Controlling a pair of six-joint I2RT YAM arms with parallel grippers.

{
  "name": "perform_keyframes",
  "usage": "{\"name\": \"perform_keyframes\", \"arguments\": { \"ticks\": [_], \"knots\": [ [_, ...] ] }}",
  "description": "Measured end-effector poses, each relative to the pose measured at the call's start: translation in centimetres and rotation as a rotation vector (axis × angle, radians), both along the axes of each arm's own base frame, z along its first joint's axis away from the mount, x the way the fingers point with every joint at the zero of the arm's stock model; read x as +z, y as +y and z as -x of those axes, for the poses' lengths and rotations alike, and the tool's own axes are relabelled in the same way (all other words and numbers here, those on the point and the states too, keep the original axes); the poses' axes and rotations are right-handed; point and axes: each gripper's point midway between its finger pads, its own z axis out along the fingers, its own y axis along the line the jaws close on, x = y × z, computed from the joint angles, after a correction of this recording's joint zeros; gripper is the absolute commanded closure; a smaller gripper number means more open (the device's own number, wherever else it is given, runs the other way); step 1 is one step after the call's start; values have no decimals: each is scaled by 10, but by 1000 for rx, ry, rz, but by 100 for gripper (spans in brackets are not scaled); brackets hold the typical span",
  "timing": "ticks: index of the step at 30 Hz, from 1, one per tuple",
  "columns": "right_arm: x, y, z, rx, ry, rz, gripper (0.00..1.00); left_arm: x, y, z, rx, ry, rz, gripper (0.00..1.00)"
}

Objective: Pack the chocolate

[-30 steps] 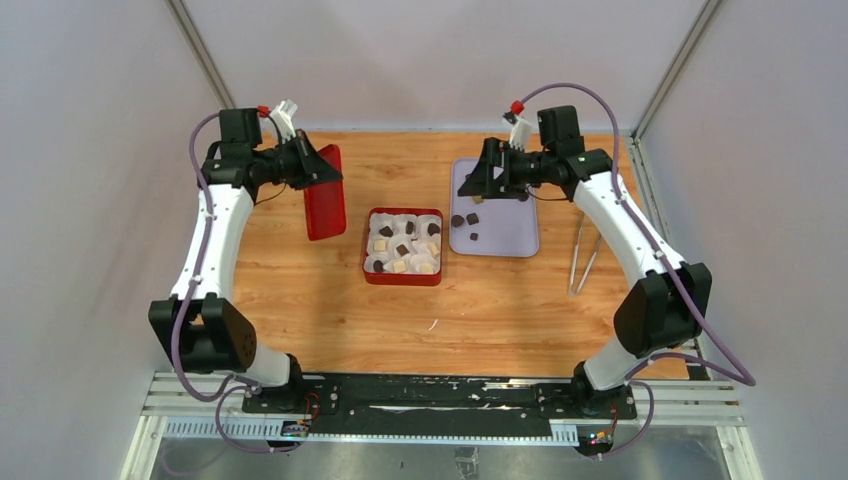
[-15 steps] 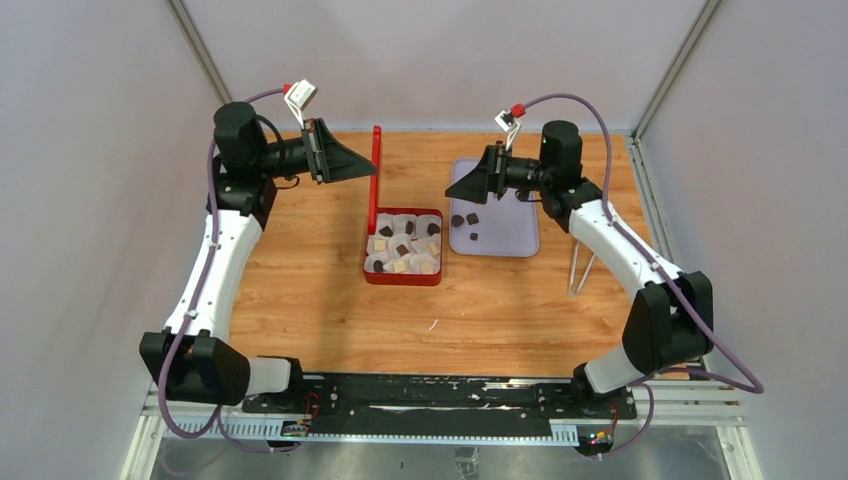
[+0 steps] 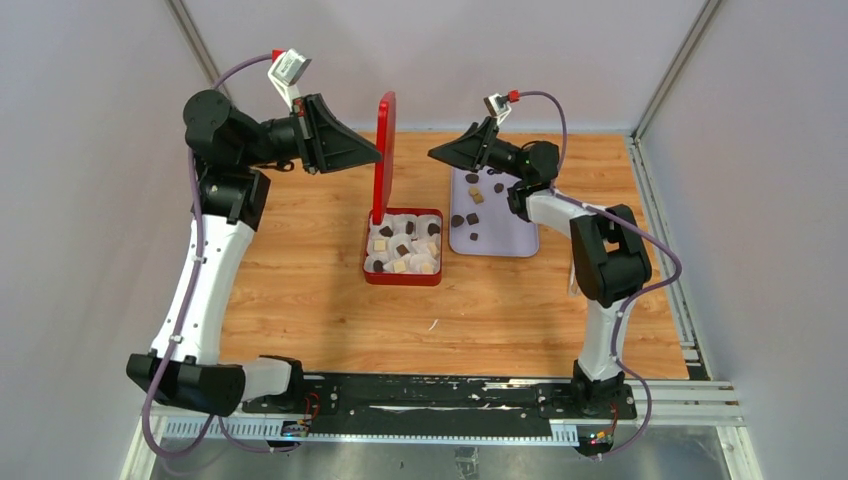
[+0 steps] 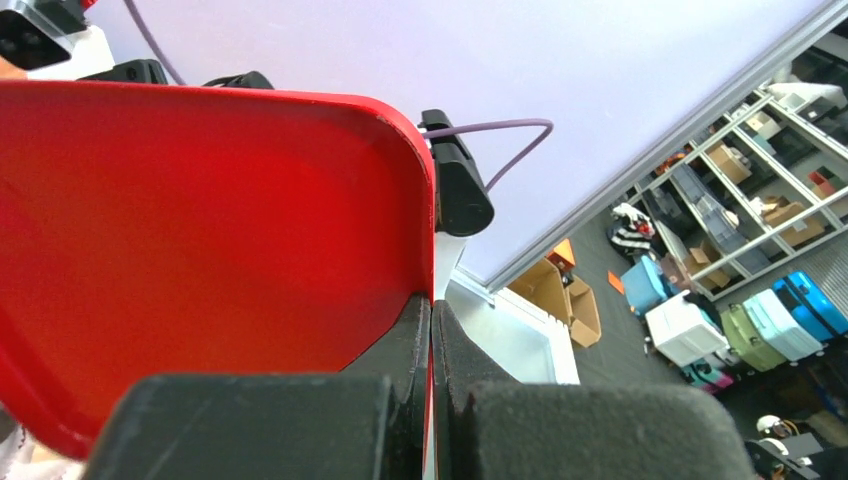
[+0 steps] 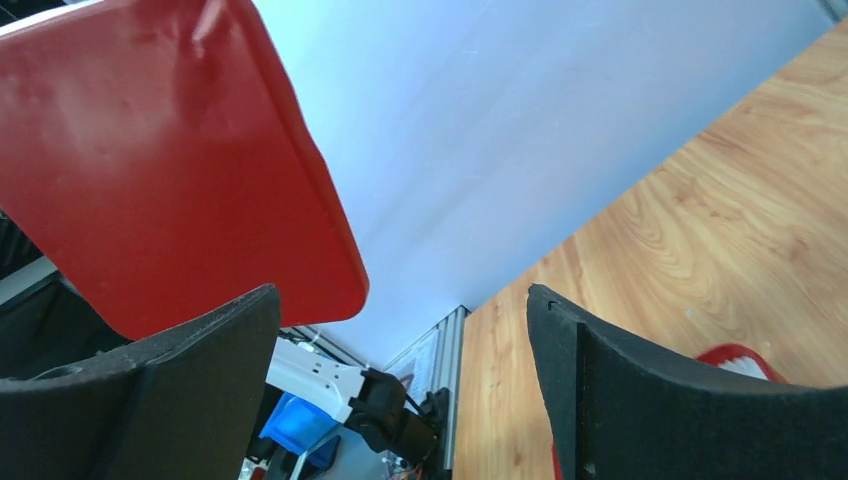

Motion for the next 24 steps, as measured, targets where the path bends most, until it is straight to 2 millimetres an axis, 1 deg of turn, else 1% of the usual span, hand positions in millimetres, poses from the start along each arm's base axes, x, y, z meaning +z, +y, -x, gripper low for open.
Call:
{"name": "perform_keyframes", "arguments": {
  "ticks": [1,2,6,8,11,14,15,16,18,20,22,24],
  "knots": [
    [2,2,1,16,6,-13,4,3,1,4,2,-9,4,100],
    [8,4,3,29,-6,-24,4,6,1,8,3,-17,6,100],
    [47,5,14,69,-121,-70,8,13,3,20,7,-51,15,100],
    [57,3,21,88,-173,-73,9,12,4,24,8,-57,16,100],
    [57,2,33,120,-228,-41,10,1,4,26,9,-39,13,100],
    [49,-2,45,132,-260,18,9,-20,4,23,17,23,8,100],
    [46,-5,49,126,-257,41,9,-30,4,21,25,57,7,100],
    [43,-9,51,108,-268,69,7,-38,4,18,34,86,6,100],
    [42,-19,47,44,-286,130,1,-50,3,13,56,133,9,100],
    [41,-26,36,-89,-317,232,0,-63,3,3,101,200,19,100],
    [40,-31,27,-218,-365,334,0,-70,4,-7,149,251,32,100],
    [38,-35,26,-332,-433,457,0,-76,5,-19,210,315,52,100]
  ]
}}
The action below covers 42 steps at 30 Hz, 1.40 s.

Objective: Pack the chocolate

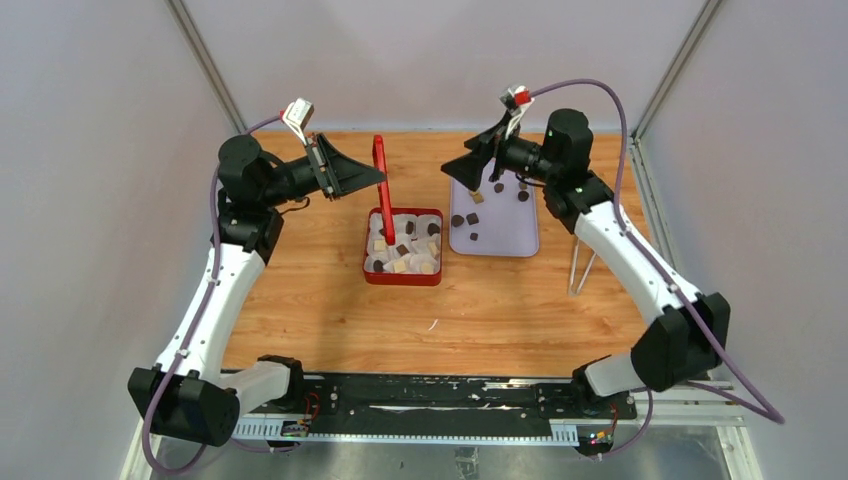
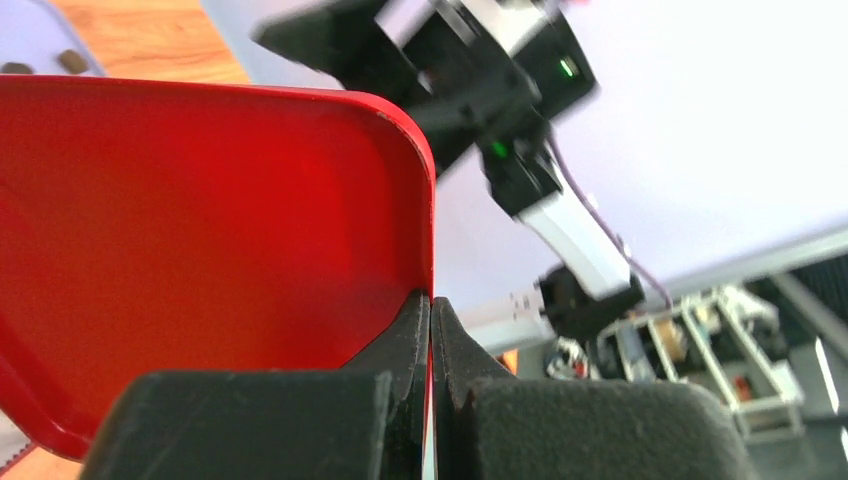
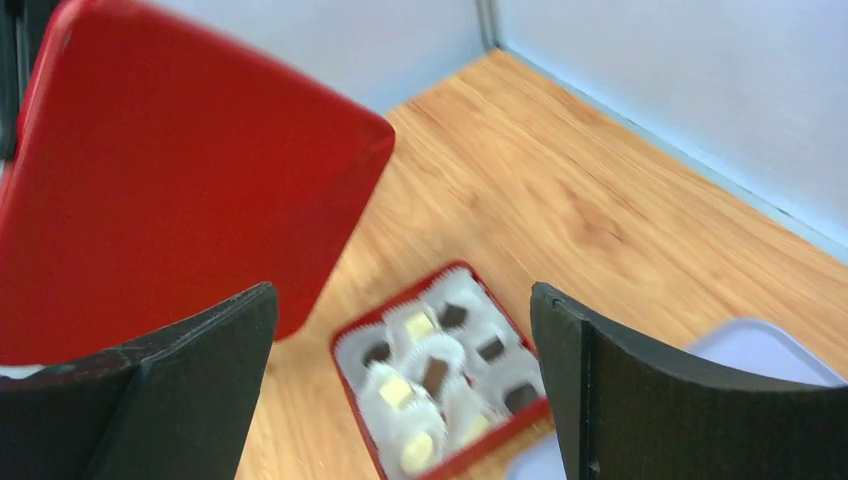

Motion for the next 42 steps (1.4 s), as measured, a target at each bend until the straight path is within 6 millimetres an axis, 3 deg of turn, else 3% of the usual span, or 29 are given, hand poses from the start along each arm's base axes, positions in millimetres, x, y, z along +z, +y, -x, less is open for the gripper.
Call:
{"name": "perform_keyframes", "arguments": {
  "ticks": [3,6,11,14,18,21,28,33,36,42],
  "knots": [
    [-11,-10,9,-116,-74,128,0,-9,4,-18,104,88,15,100],
    [-44,-25,25,-233,-124,247,0,-16,10,-36,213,168,23,100],
    [-86,-9,72,-244,-218,352,1,-18,22,-59,364,289,91,100],
    [-88,5,93,-258,-286,343,2,-20,29,-74,444,351,159,100],
    [-68,26,104,-299,-366,285,1,-27,35,-84,505,413,200,100],
    [-62,42,105,-316,-393,248,1,-26,39,-88,536,436,230,100],
    [-88,74,89,-346,-386,266,0,-22,44,-94,569,452,270,100],
    [-85,94,75,-361,-406,244,3,-21,44,-94,575,459,280,100],
    [-76,103,68,-375,-425,208,15,-20,44,-95,575,463,285,100],
    [-64,121,59,-383,-445,163,49,-20,46,-96,586,464,291,100]
  ]
}}
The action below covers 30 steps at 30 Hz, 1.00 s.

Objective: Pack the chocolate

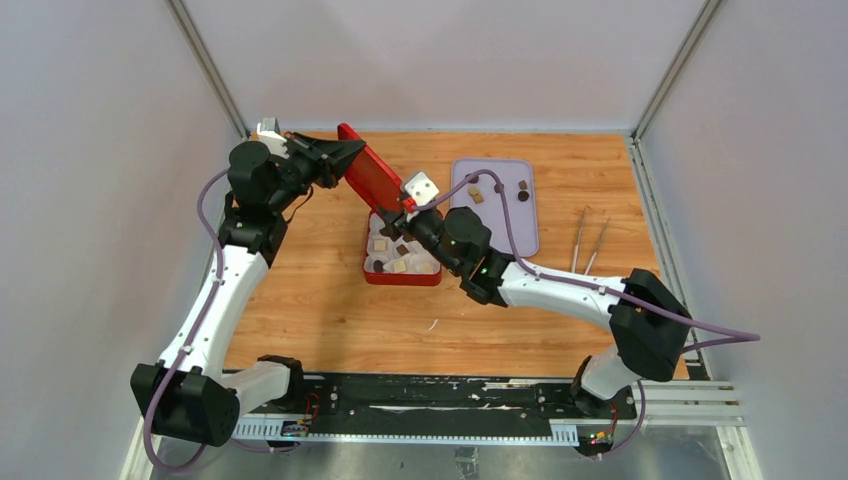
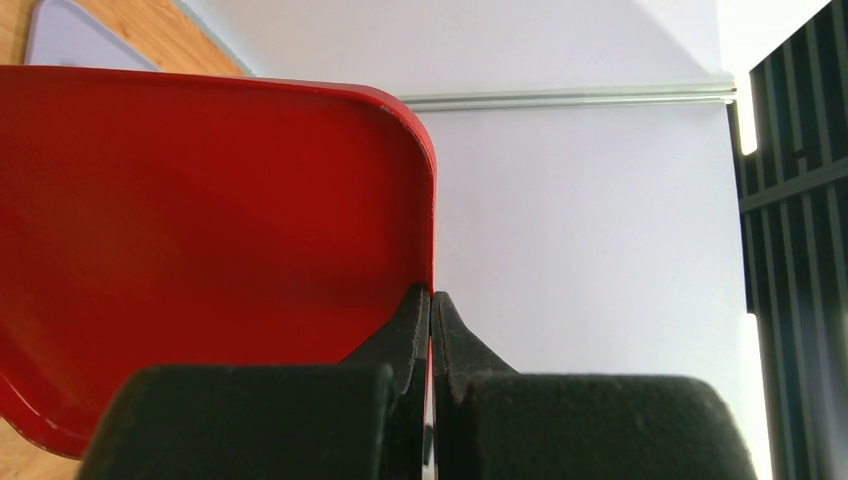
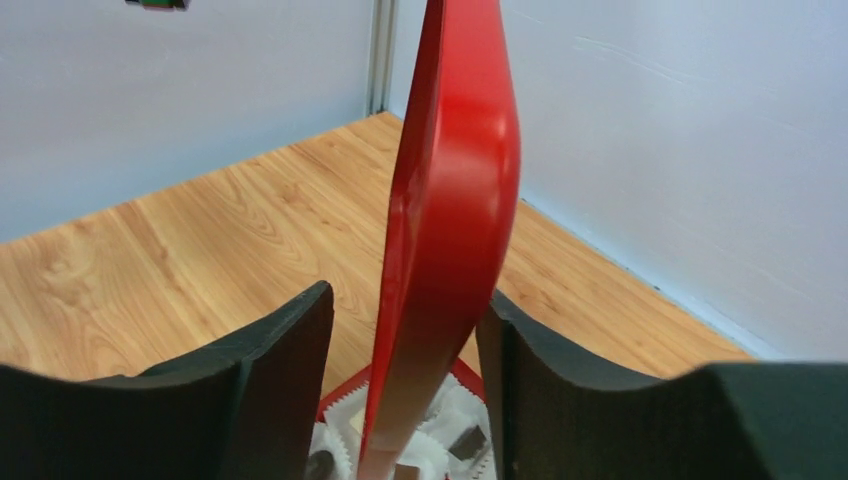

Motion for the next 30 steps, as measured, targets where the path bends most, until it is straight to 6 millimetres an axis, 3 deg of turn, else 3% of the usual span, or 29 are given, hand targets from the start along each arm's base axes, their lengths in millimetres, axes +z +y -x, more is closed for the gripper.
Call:
{"name": "perform_keyframes", "arguments": {
  "ticks": [1,5,6,10,15,17,21,27,30],
  "knots": [
    [1,1,0,3,-4,-1,57,0,0,0,1,0,0,100],
    [5,4,1,14,-7,-16,70,0,0,0,3,2,3,100],
    [6,4,1,15,-9,-15,76,0,0,0,3,2,3,98],
    [8,1,-4,-12,-3,-21,100,0,1,-1,6,3,2,77],
    [6,-3,-8,-37,2,0,100,5,1,-1,6,-8,1,48],
    [4,-4,-9,-44,-2,20,100,8,1,-1,5,-15,-5,30],
    [-1,-9,-13,-76,-42,102,100,13,1,1,4,-14,-52,23],
    [7,-27,-24,-182,-197,258,100,12,10,9,41,-1,-183,1],
    [6,-37,-31,-249,-252,347,100,4,16,16,57,17,-235,0]
  ]
}}
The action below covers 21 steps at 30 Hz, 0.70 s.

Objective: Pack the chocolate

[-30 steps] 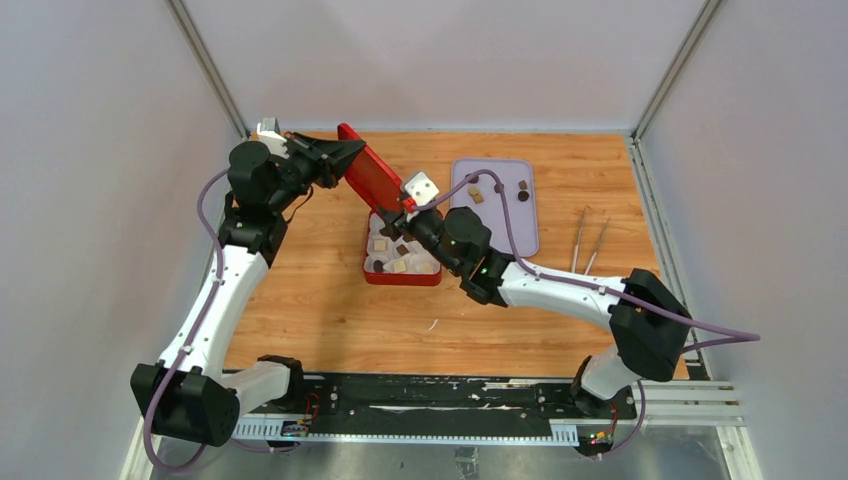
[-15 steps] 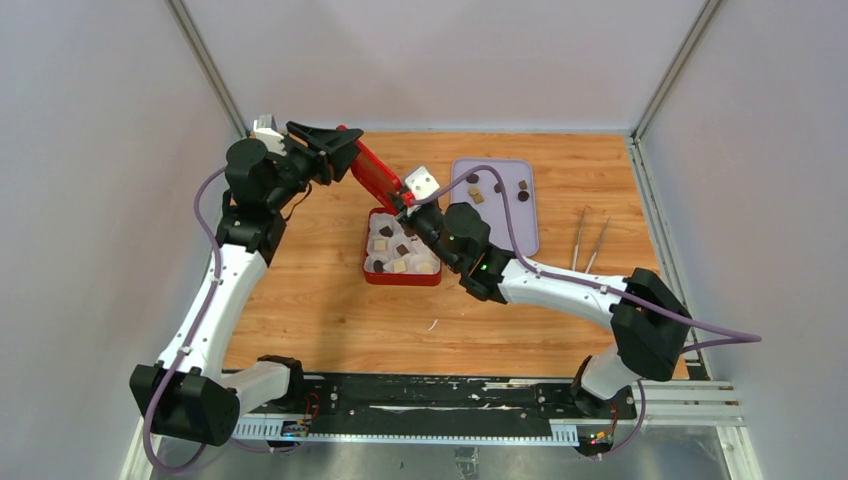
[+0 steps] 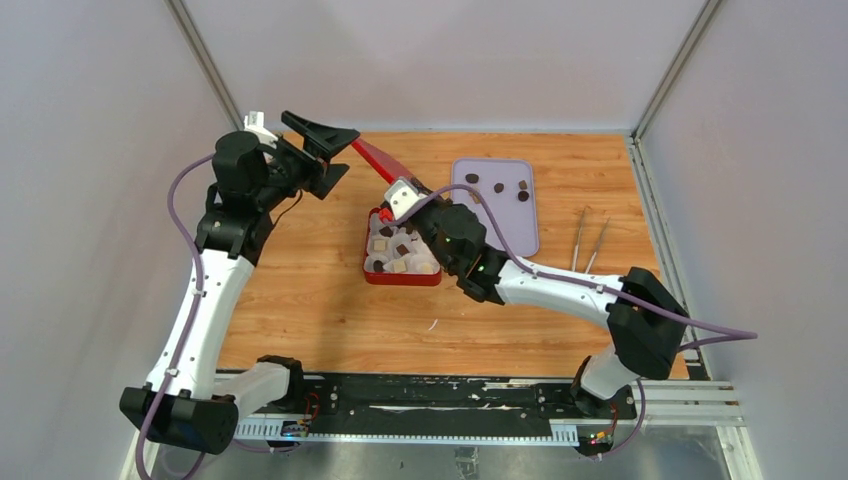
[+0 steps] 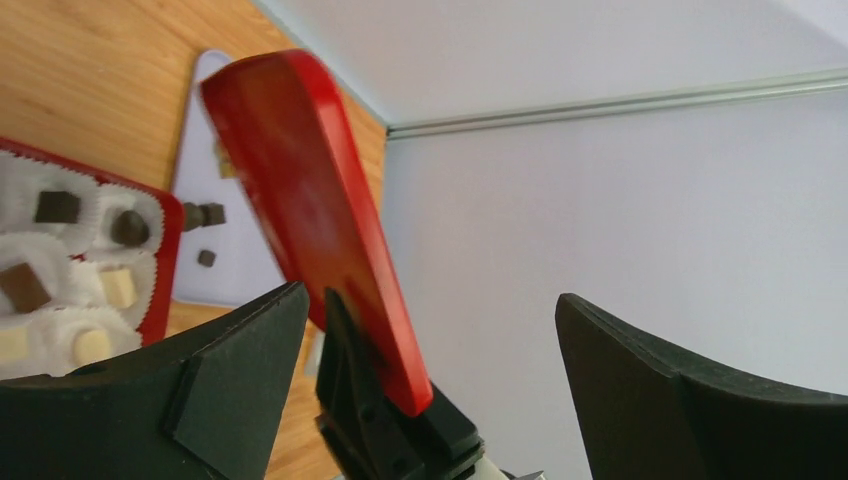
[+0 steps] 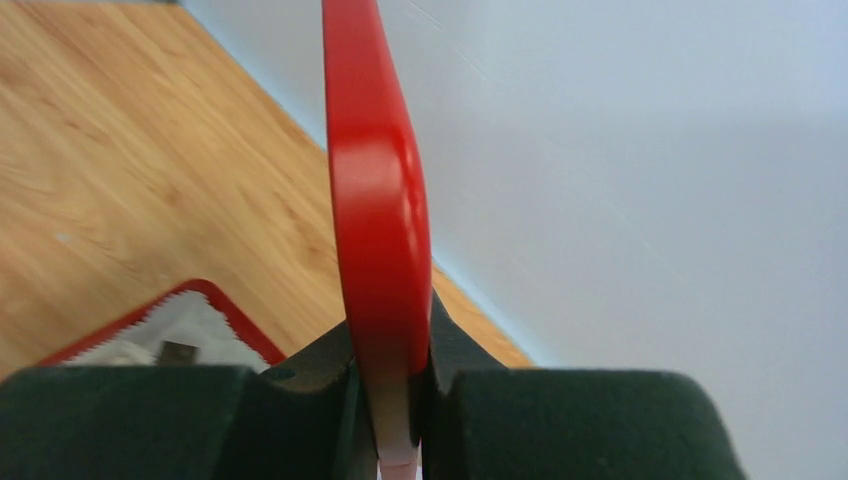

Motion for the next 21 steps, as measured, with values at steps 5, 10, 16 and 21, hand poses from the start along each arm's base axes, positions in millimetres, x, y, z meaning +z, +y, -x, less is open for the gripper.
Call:
{"name": "perform_keyframes", "arguments": {
  "ticks": [5,10,16,21],
  "knots": [
    [-9,-12,-14,-117,-72,133,100,-23,5,3,14,71,-59,0],
    [-7,-12,-16,-164,-169,240,100,-42,0,4,-16,119,-60,0],
    [1,-2,-8,-181,-275,326,100,-60,-12,-7,-87,169,-54,1],
    [3,2,-5,-188,-323,364,100,-71,-20,-13,-132,194,-51,25]
  ]
}}
